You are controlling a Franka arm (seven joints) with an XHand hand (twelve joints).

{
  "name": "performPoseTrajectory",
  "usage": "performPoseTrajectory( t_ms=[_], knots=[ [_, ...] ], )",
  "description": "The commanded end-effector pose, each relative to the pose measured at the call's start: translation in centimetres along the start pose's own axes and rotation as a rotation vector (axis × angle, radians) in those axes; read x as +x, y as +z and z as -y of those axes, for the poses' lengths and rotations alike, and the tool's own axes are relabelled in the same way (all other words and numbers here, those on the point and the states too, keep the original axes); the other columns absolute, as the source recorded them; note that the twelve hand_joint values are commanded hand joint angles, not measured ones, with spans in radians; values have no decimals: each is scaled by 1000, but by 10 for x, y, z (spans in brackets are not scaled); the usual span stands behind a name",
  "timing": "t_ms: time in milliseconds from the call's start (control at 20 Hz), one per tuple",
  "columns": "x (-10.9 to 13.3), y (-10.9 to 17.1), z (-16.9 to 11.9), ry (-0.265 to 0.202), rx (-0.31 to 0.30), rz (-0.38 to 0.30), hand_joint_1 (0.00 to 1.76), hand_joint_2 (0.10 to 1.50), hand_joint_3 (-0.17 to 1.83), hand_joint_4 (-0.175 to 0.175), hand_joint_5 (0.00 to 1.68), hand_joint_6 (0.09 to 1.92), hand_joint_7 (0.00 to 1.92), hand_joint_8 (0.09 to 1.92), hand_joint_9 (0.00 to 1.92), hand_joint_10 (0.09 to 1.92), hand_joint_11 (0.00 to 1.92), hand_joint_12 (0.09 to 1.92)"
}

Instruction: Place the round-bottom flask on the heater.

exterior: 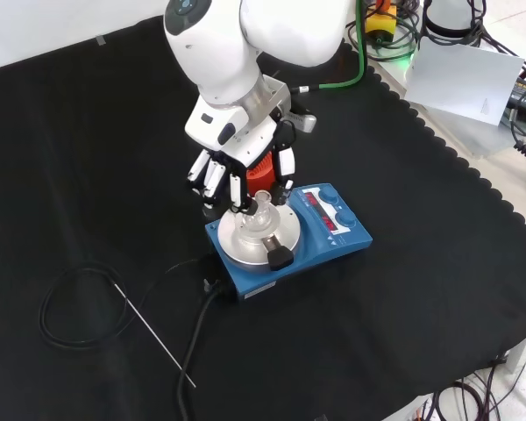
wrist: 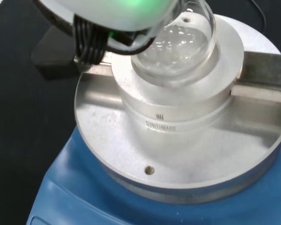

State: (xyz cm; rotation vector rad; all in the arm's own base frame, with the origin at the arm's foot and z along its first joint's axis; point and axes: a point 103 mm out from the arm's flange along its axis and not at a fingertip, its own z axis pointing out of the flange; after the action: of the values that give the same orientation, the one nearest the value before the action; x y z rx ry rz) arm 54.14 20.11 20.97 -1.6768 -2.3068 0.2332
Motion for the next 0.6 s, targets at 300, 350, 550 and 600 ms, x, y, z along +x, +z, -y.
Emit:
performPoseTrajectory(
  t_ms=[300,350,550,600],
  knots=[
    [-4,2,-3,1,7,5,1098,639,796,175,1159,939,344,701,614,646,187,1398],
    [-5,2,-3,4,8,5,1098,639,796,175,1159,939,344,701,615,646,187,1398],
    [-21,2,3,2,1,-11,1098,639,796,175,1159,939,344,702,615,646,189,1398],
    [-19,2,2,4,4,-9,1098,639,796,175,1159,939,344,702,615,646,190,1398]
  ],
)
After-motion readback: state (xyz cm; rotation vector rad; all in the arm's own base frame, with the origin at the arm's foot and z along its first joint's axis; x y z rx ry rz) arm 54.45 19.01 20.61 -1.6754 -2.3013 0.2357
